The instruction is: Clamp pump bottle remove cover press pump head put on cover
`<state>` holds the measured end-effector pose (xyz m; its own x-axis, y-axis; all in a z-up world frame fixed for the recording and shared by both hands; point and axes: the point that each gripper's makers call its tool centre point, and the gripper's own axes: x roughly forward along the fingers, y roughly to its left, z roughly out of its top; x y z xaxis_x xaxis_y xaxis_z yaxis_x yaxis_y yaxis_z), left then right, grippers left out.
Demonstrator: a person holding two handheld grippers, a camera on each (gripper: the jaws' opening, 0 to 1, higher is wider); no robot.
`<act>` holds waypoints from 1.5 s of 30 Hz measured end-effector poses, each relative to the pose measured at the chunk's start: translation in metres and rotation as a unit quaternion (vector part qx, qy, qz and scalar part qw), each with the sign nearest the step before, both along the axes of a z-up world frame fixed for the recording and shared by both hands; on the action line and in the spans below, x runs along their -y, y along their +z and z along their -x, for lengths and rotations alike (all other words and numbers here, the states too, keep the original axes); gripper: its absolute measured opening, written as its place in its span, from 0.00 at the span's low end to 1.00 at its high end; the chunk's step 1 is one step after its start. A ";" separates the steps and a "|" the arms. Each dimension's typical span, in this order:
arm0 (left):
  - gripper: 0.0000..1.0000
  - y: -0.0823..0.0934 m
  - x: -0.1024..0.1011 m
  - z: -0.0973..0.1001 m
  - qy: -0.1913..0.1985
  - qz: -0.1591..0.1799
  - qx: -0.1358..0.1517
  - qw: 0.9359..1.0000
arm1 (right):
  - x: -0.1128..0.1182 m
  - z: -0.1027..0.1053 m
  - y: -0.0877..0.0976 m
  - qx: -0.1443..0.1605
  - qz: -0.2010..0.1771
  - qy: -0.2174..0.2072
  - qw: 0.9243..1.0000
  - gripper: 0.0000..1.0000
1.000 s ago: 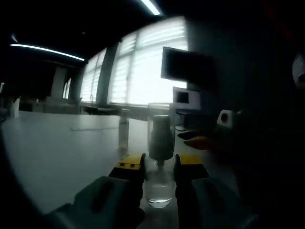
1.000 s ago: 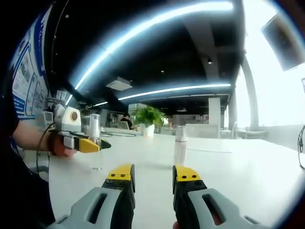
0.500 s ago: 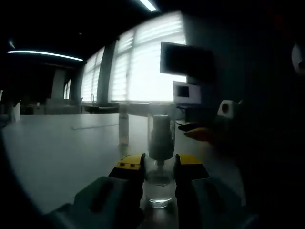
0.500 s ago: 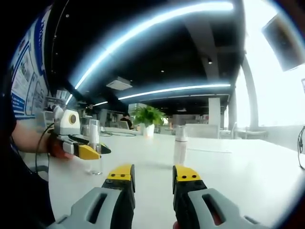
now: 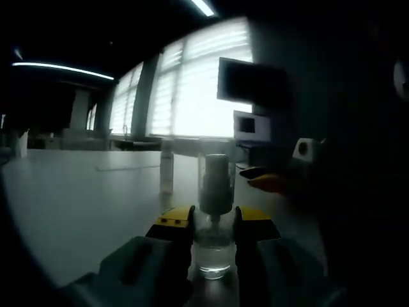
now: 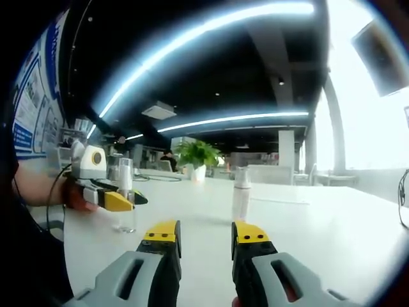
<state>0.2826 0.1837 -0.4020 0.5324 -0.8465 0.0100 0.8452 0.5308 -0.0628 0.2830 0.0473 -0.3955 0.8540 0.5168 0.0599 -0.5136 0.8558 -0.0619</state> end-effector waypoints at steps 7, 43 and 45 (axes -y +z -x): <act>0.16 0.000 0.000 0.000 -0.006 -0.001 0.006 1.000 | -0.001 0.000 -0.001 -0.001 0.001 0.000 1.000 0.26; 0.17 0.002 0.000 -0.002 -0.004 0.005 0.004 1.000 | 0.002 0.002 0.003 0.001 -0.012 -0.001 1.000 0.25; 0.17 0.002 -0.001 -0.002 -0.004 0.004 0.006 1.000 | 0.003 0.003 0.005 0.000 -0.022 -0.001 1.000 0.25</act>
